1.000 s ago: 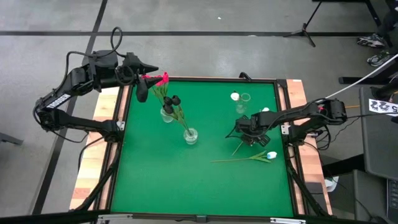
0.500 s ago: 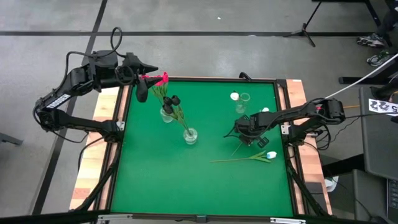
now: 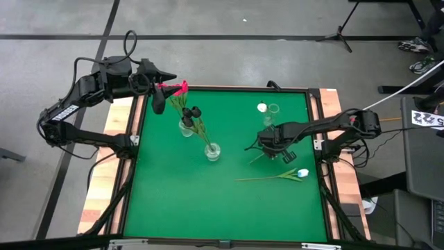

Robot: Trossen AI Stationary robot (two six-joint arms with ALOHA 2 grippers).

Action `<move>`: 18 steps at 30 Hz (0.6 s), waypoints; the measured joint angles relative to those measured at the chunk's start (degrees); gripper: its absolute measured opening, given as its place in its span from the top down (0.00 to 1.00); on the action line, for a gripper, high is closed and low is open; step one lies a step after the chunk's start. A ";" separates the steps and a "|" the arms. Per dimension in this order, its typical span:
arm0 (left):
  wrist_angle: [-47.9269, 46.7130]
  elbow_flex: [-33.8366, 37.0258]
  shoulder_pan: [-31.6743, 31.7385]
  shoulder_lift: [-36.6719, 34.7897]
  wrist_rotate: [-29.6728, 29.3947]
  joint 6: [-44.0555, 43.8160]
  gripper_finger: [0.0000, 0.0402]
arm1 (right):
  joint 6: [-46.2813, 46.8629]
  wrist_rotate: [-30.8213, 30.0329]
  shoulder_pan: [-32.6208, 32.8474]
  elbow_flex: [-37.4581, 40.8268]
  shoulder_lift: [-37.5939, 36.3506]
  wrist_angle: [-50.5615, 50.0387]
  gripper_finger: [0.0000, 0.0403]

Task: Sort flowers into vase by color
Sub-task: Put the top white tulip into the top right transparent vase

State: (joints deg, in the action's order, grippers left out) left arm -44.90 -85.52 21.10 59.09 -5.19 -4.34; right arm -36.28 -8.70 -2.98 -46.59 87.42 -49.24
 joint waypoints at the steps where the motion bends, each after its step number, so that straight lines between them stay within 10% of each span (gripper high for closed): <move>1: -0.02 0.00 0.00 0.00 0.00 0.00 0.43 | -0.16 -0.53 0.00 -1.45 -0.08 -0.75 0.99; 18: -1.54 0.00 0.00 0.00 0.00 1.87 0.43 | -2.61 -17.35 3.23 -29.22 -0.26 -37.98 1.00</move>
State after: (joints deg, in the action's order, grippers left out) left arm -46.44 -85.52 21.10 59.09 -5.19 -2.47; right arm -38.88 -26.05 0.24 -75.81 87.15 -87.22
